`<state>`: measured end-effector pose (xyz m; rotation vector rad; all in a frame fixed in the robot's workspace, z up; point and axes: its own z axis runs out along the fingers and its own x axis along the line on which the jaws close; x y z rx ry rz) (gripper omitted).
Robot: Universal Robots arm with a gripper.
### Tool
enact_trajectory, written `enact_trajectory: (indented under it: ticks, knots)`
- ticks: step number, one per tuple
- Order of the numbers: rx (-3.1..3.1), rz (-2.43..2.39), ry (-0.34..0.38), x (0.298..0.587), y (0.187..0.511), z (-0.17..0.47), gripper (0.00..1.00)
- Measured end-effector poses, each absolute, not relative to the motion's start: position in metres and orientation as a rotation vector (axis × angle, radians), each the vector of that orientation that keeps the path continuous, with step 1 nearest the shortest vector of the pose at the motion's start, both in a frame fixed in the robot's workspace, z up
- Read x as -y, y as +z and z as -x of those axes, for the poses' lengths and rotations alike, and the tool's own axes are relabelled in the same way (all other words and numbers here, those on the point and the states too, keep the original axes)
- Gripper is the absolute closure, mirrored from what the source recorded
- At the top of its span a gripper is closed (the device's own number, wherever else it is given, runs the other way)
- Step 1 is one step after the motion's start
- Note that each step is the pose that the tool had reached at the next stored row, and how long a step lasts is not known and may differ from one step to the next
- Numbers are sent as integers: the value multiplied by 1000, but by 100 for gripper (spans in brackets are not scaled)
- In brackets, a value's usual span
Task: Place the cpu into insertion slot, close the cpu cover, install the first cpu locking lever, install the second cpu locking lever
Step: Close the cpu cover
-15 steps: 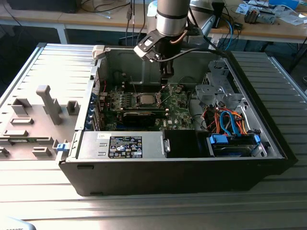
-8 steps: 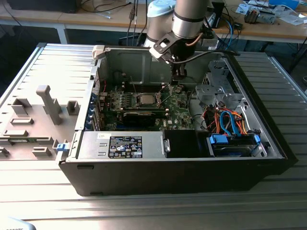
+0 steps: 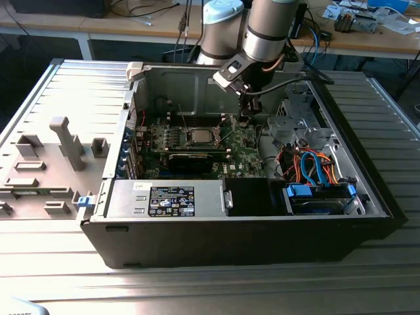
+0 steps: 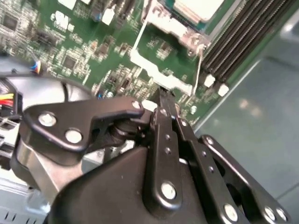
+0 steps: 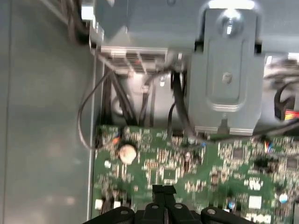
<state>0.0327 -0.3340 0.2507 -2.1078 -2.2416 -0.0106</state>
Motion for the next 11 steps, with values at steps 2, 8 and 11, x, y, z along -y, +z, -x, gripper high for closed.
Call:
enact_trajectory:
  ticks: [2,8,11]
  knots:
    - [2240,2106,-15,334,251,-23,89]
    - [2239,2105,-16,334,250,-8,89]
    - [2239,2105,-17,334,250,-3,89]
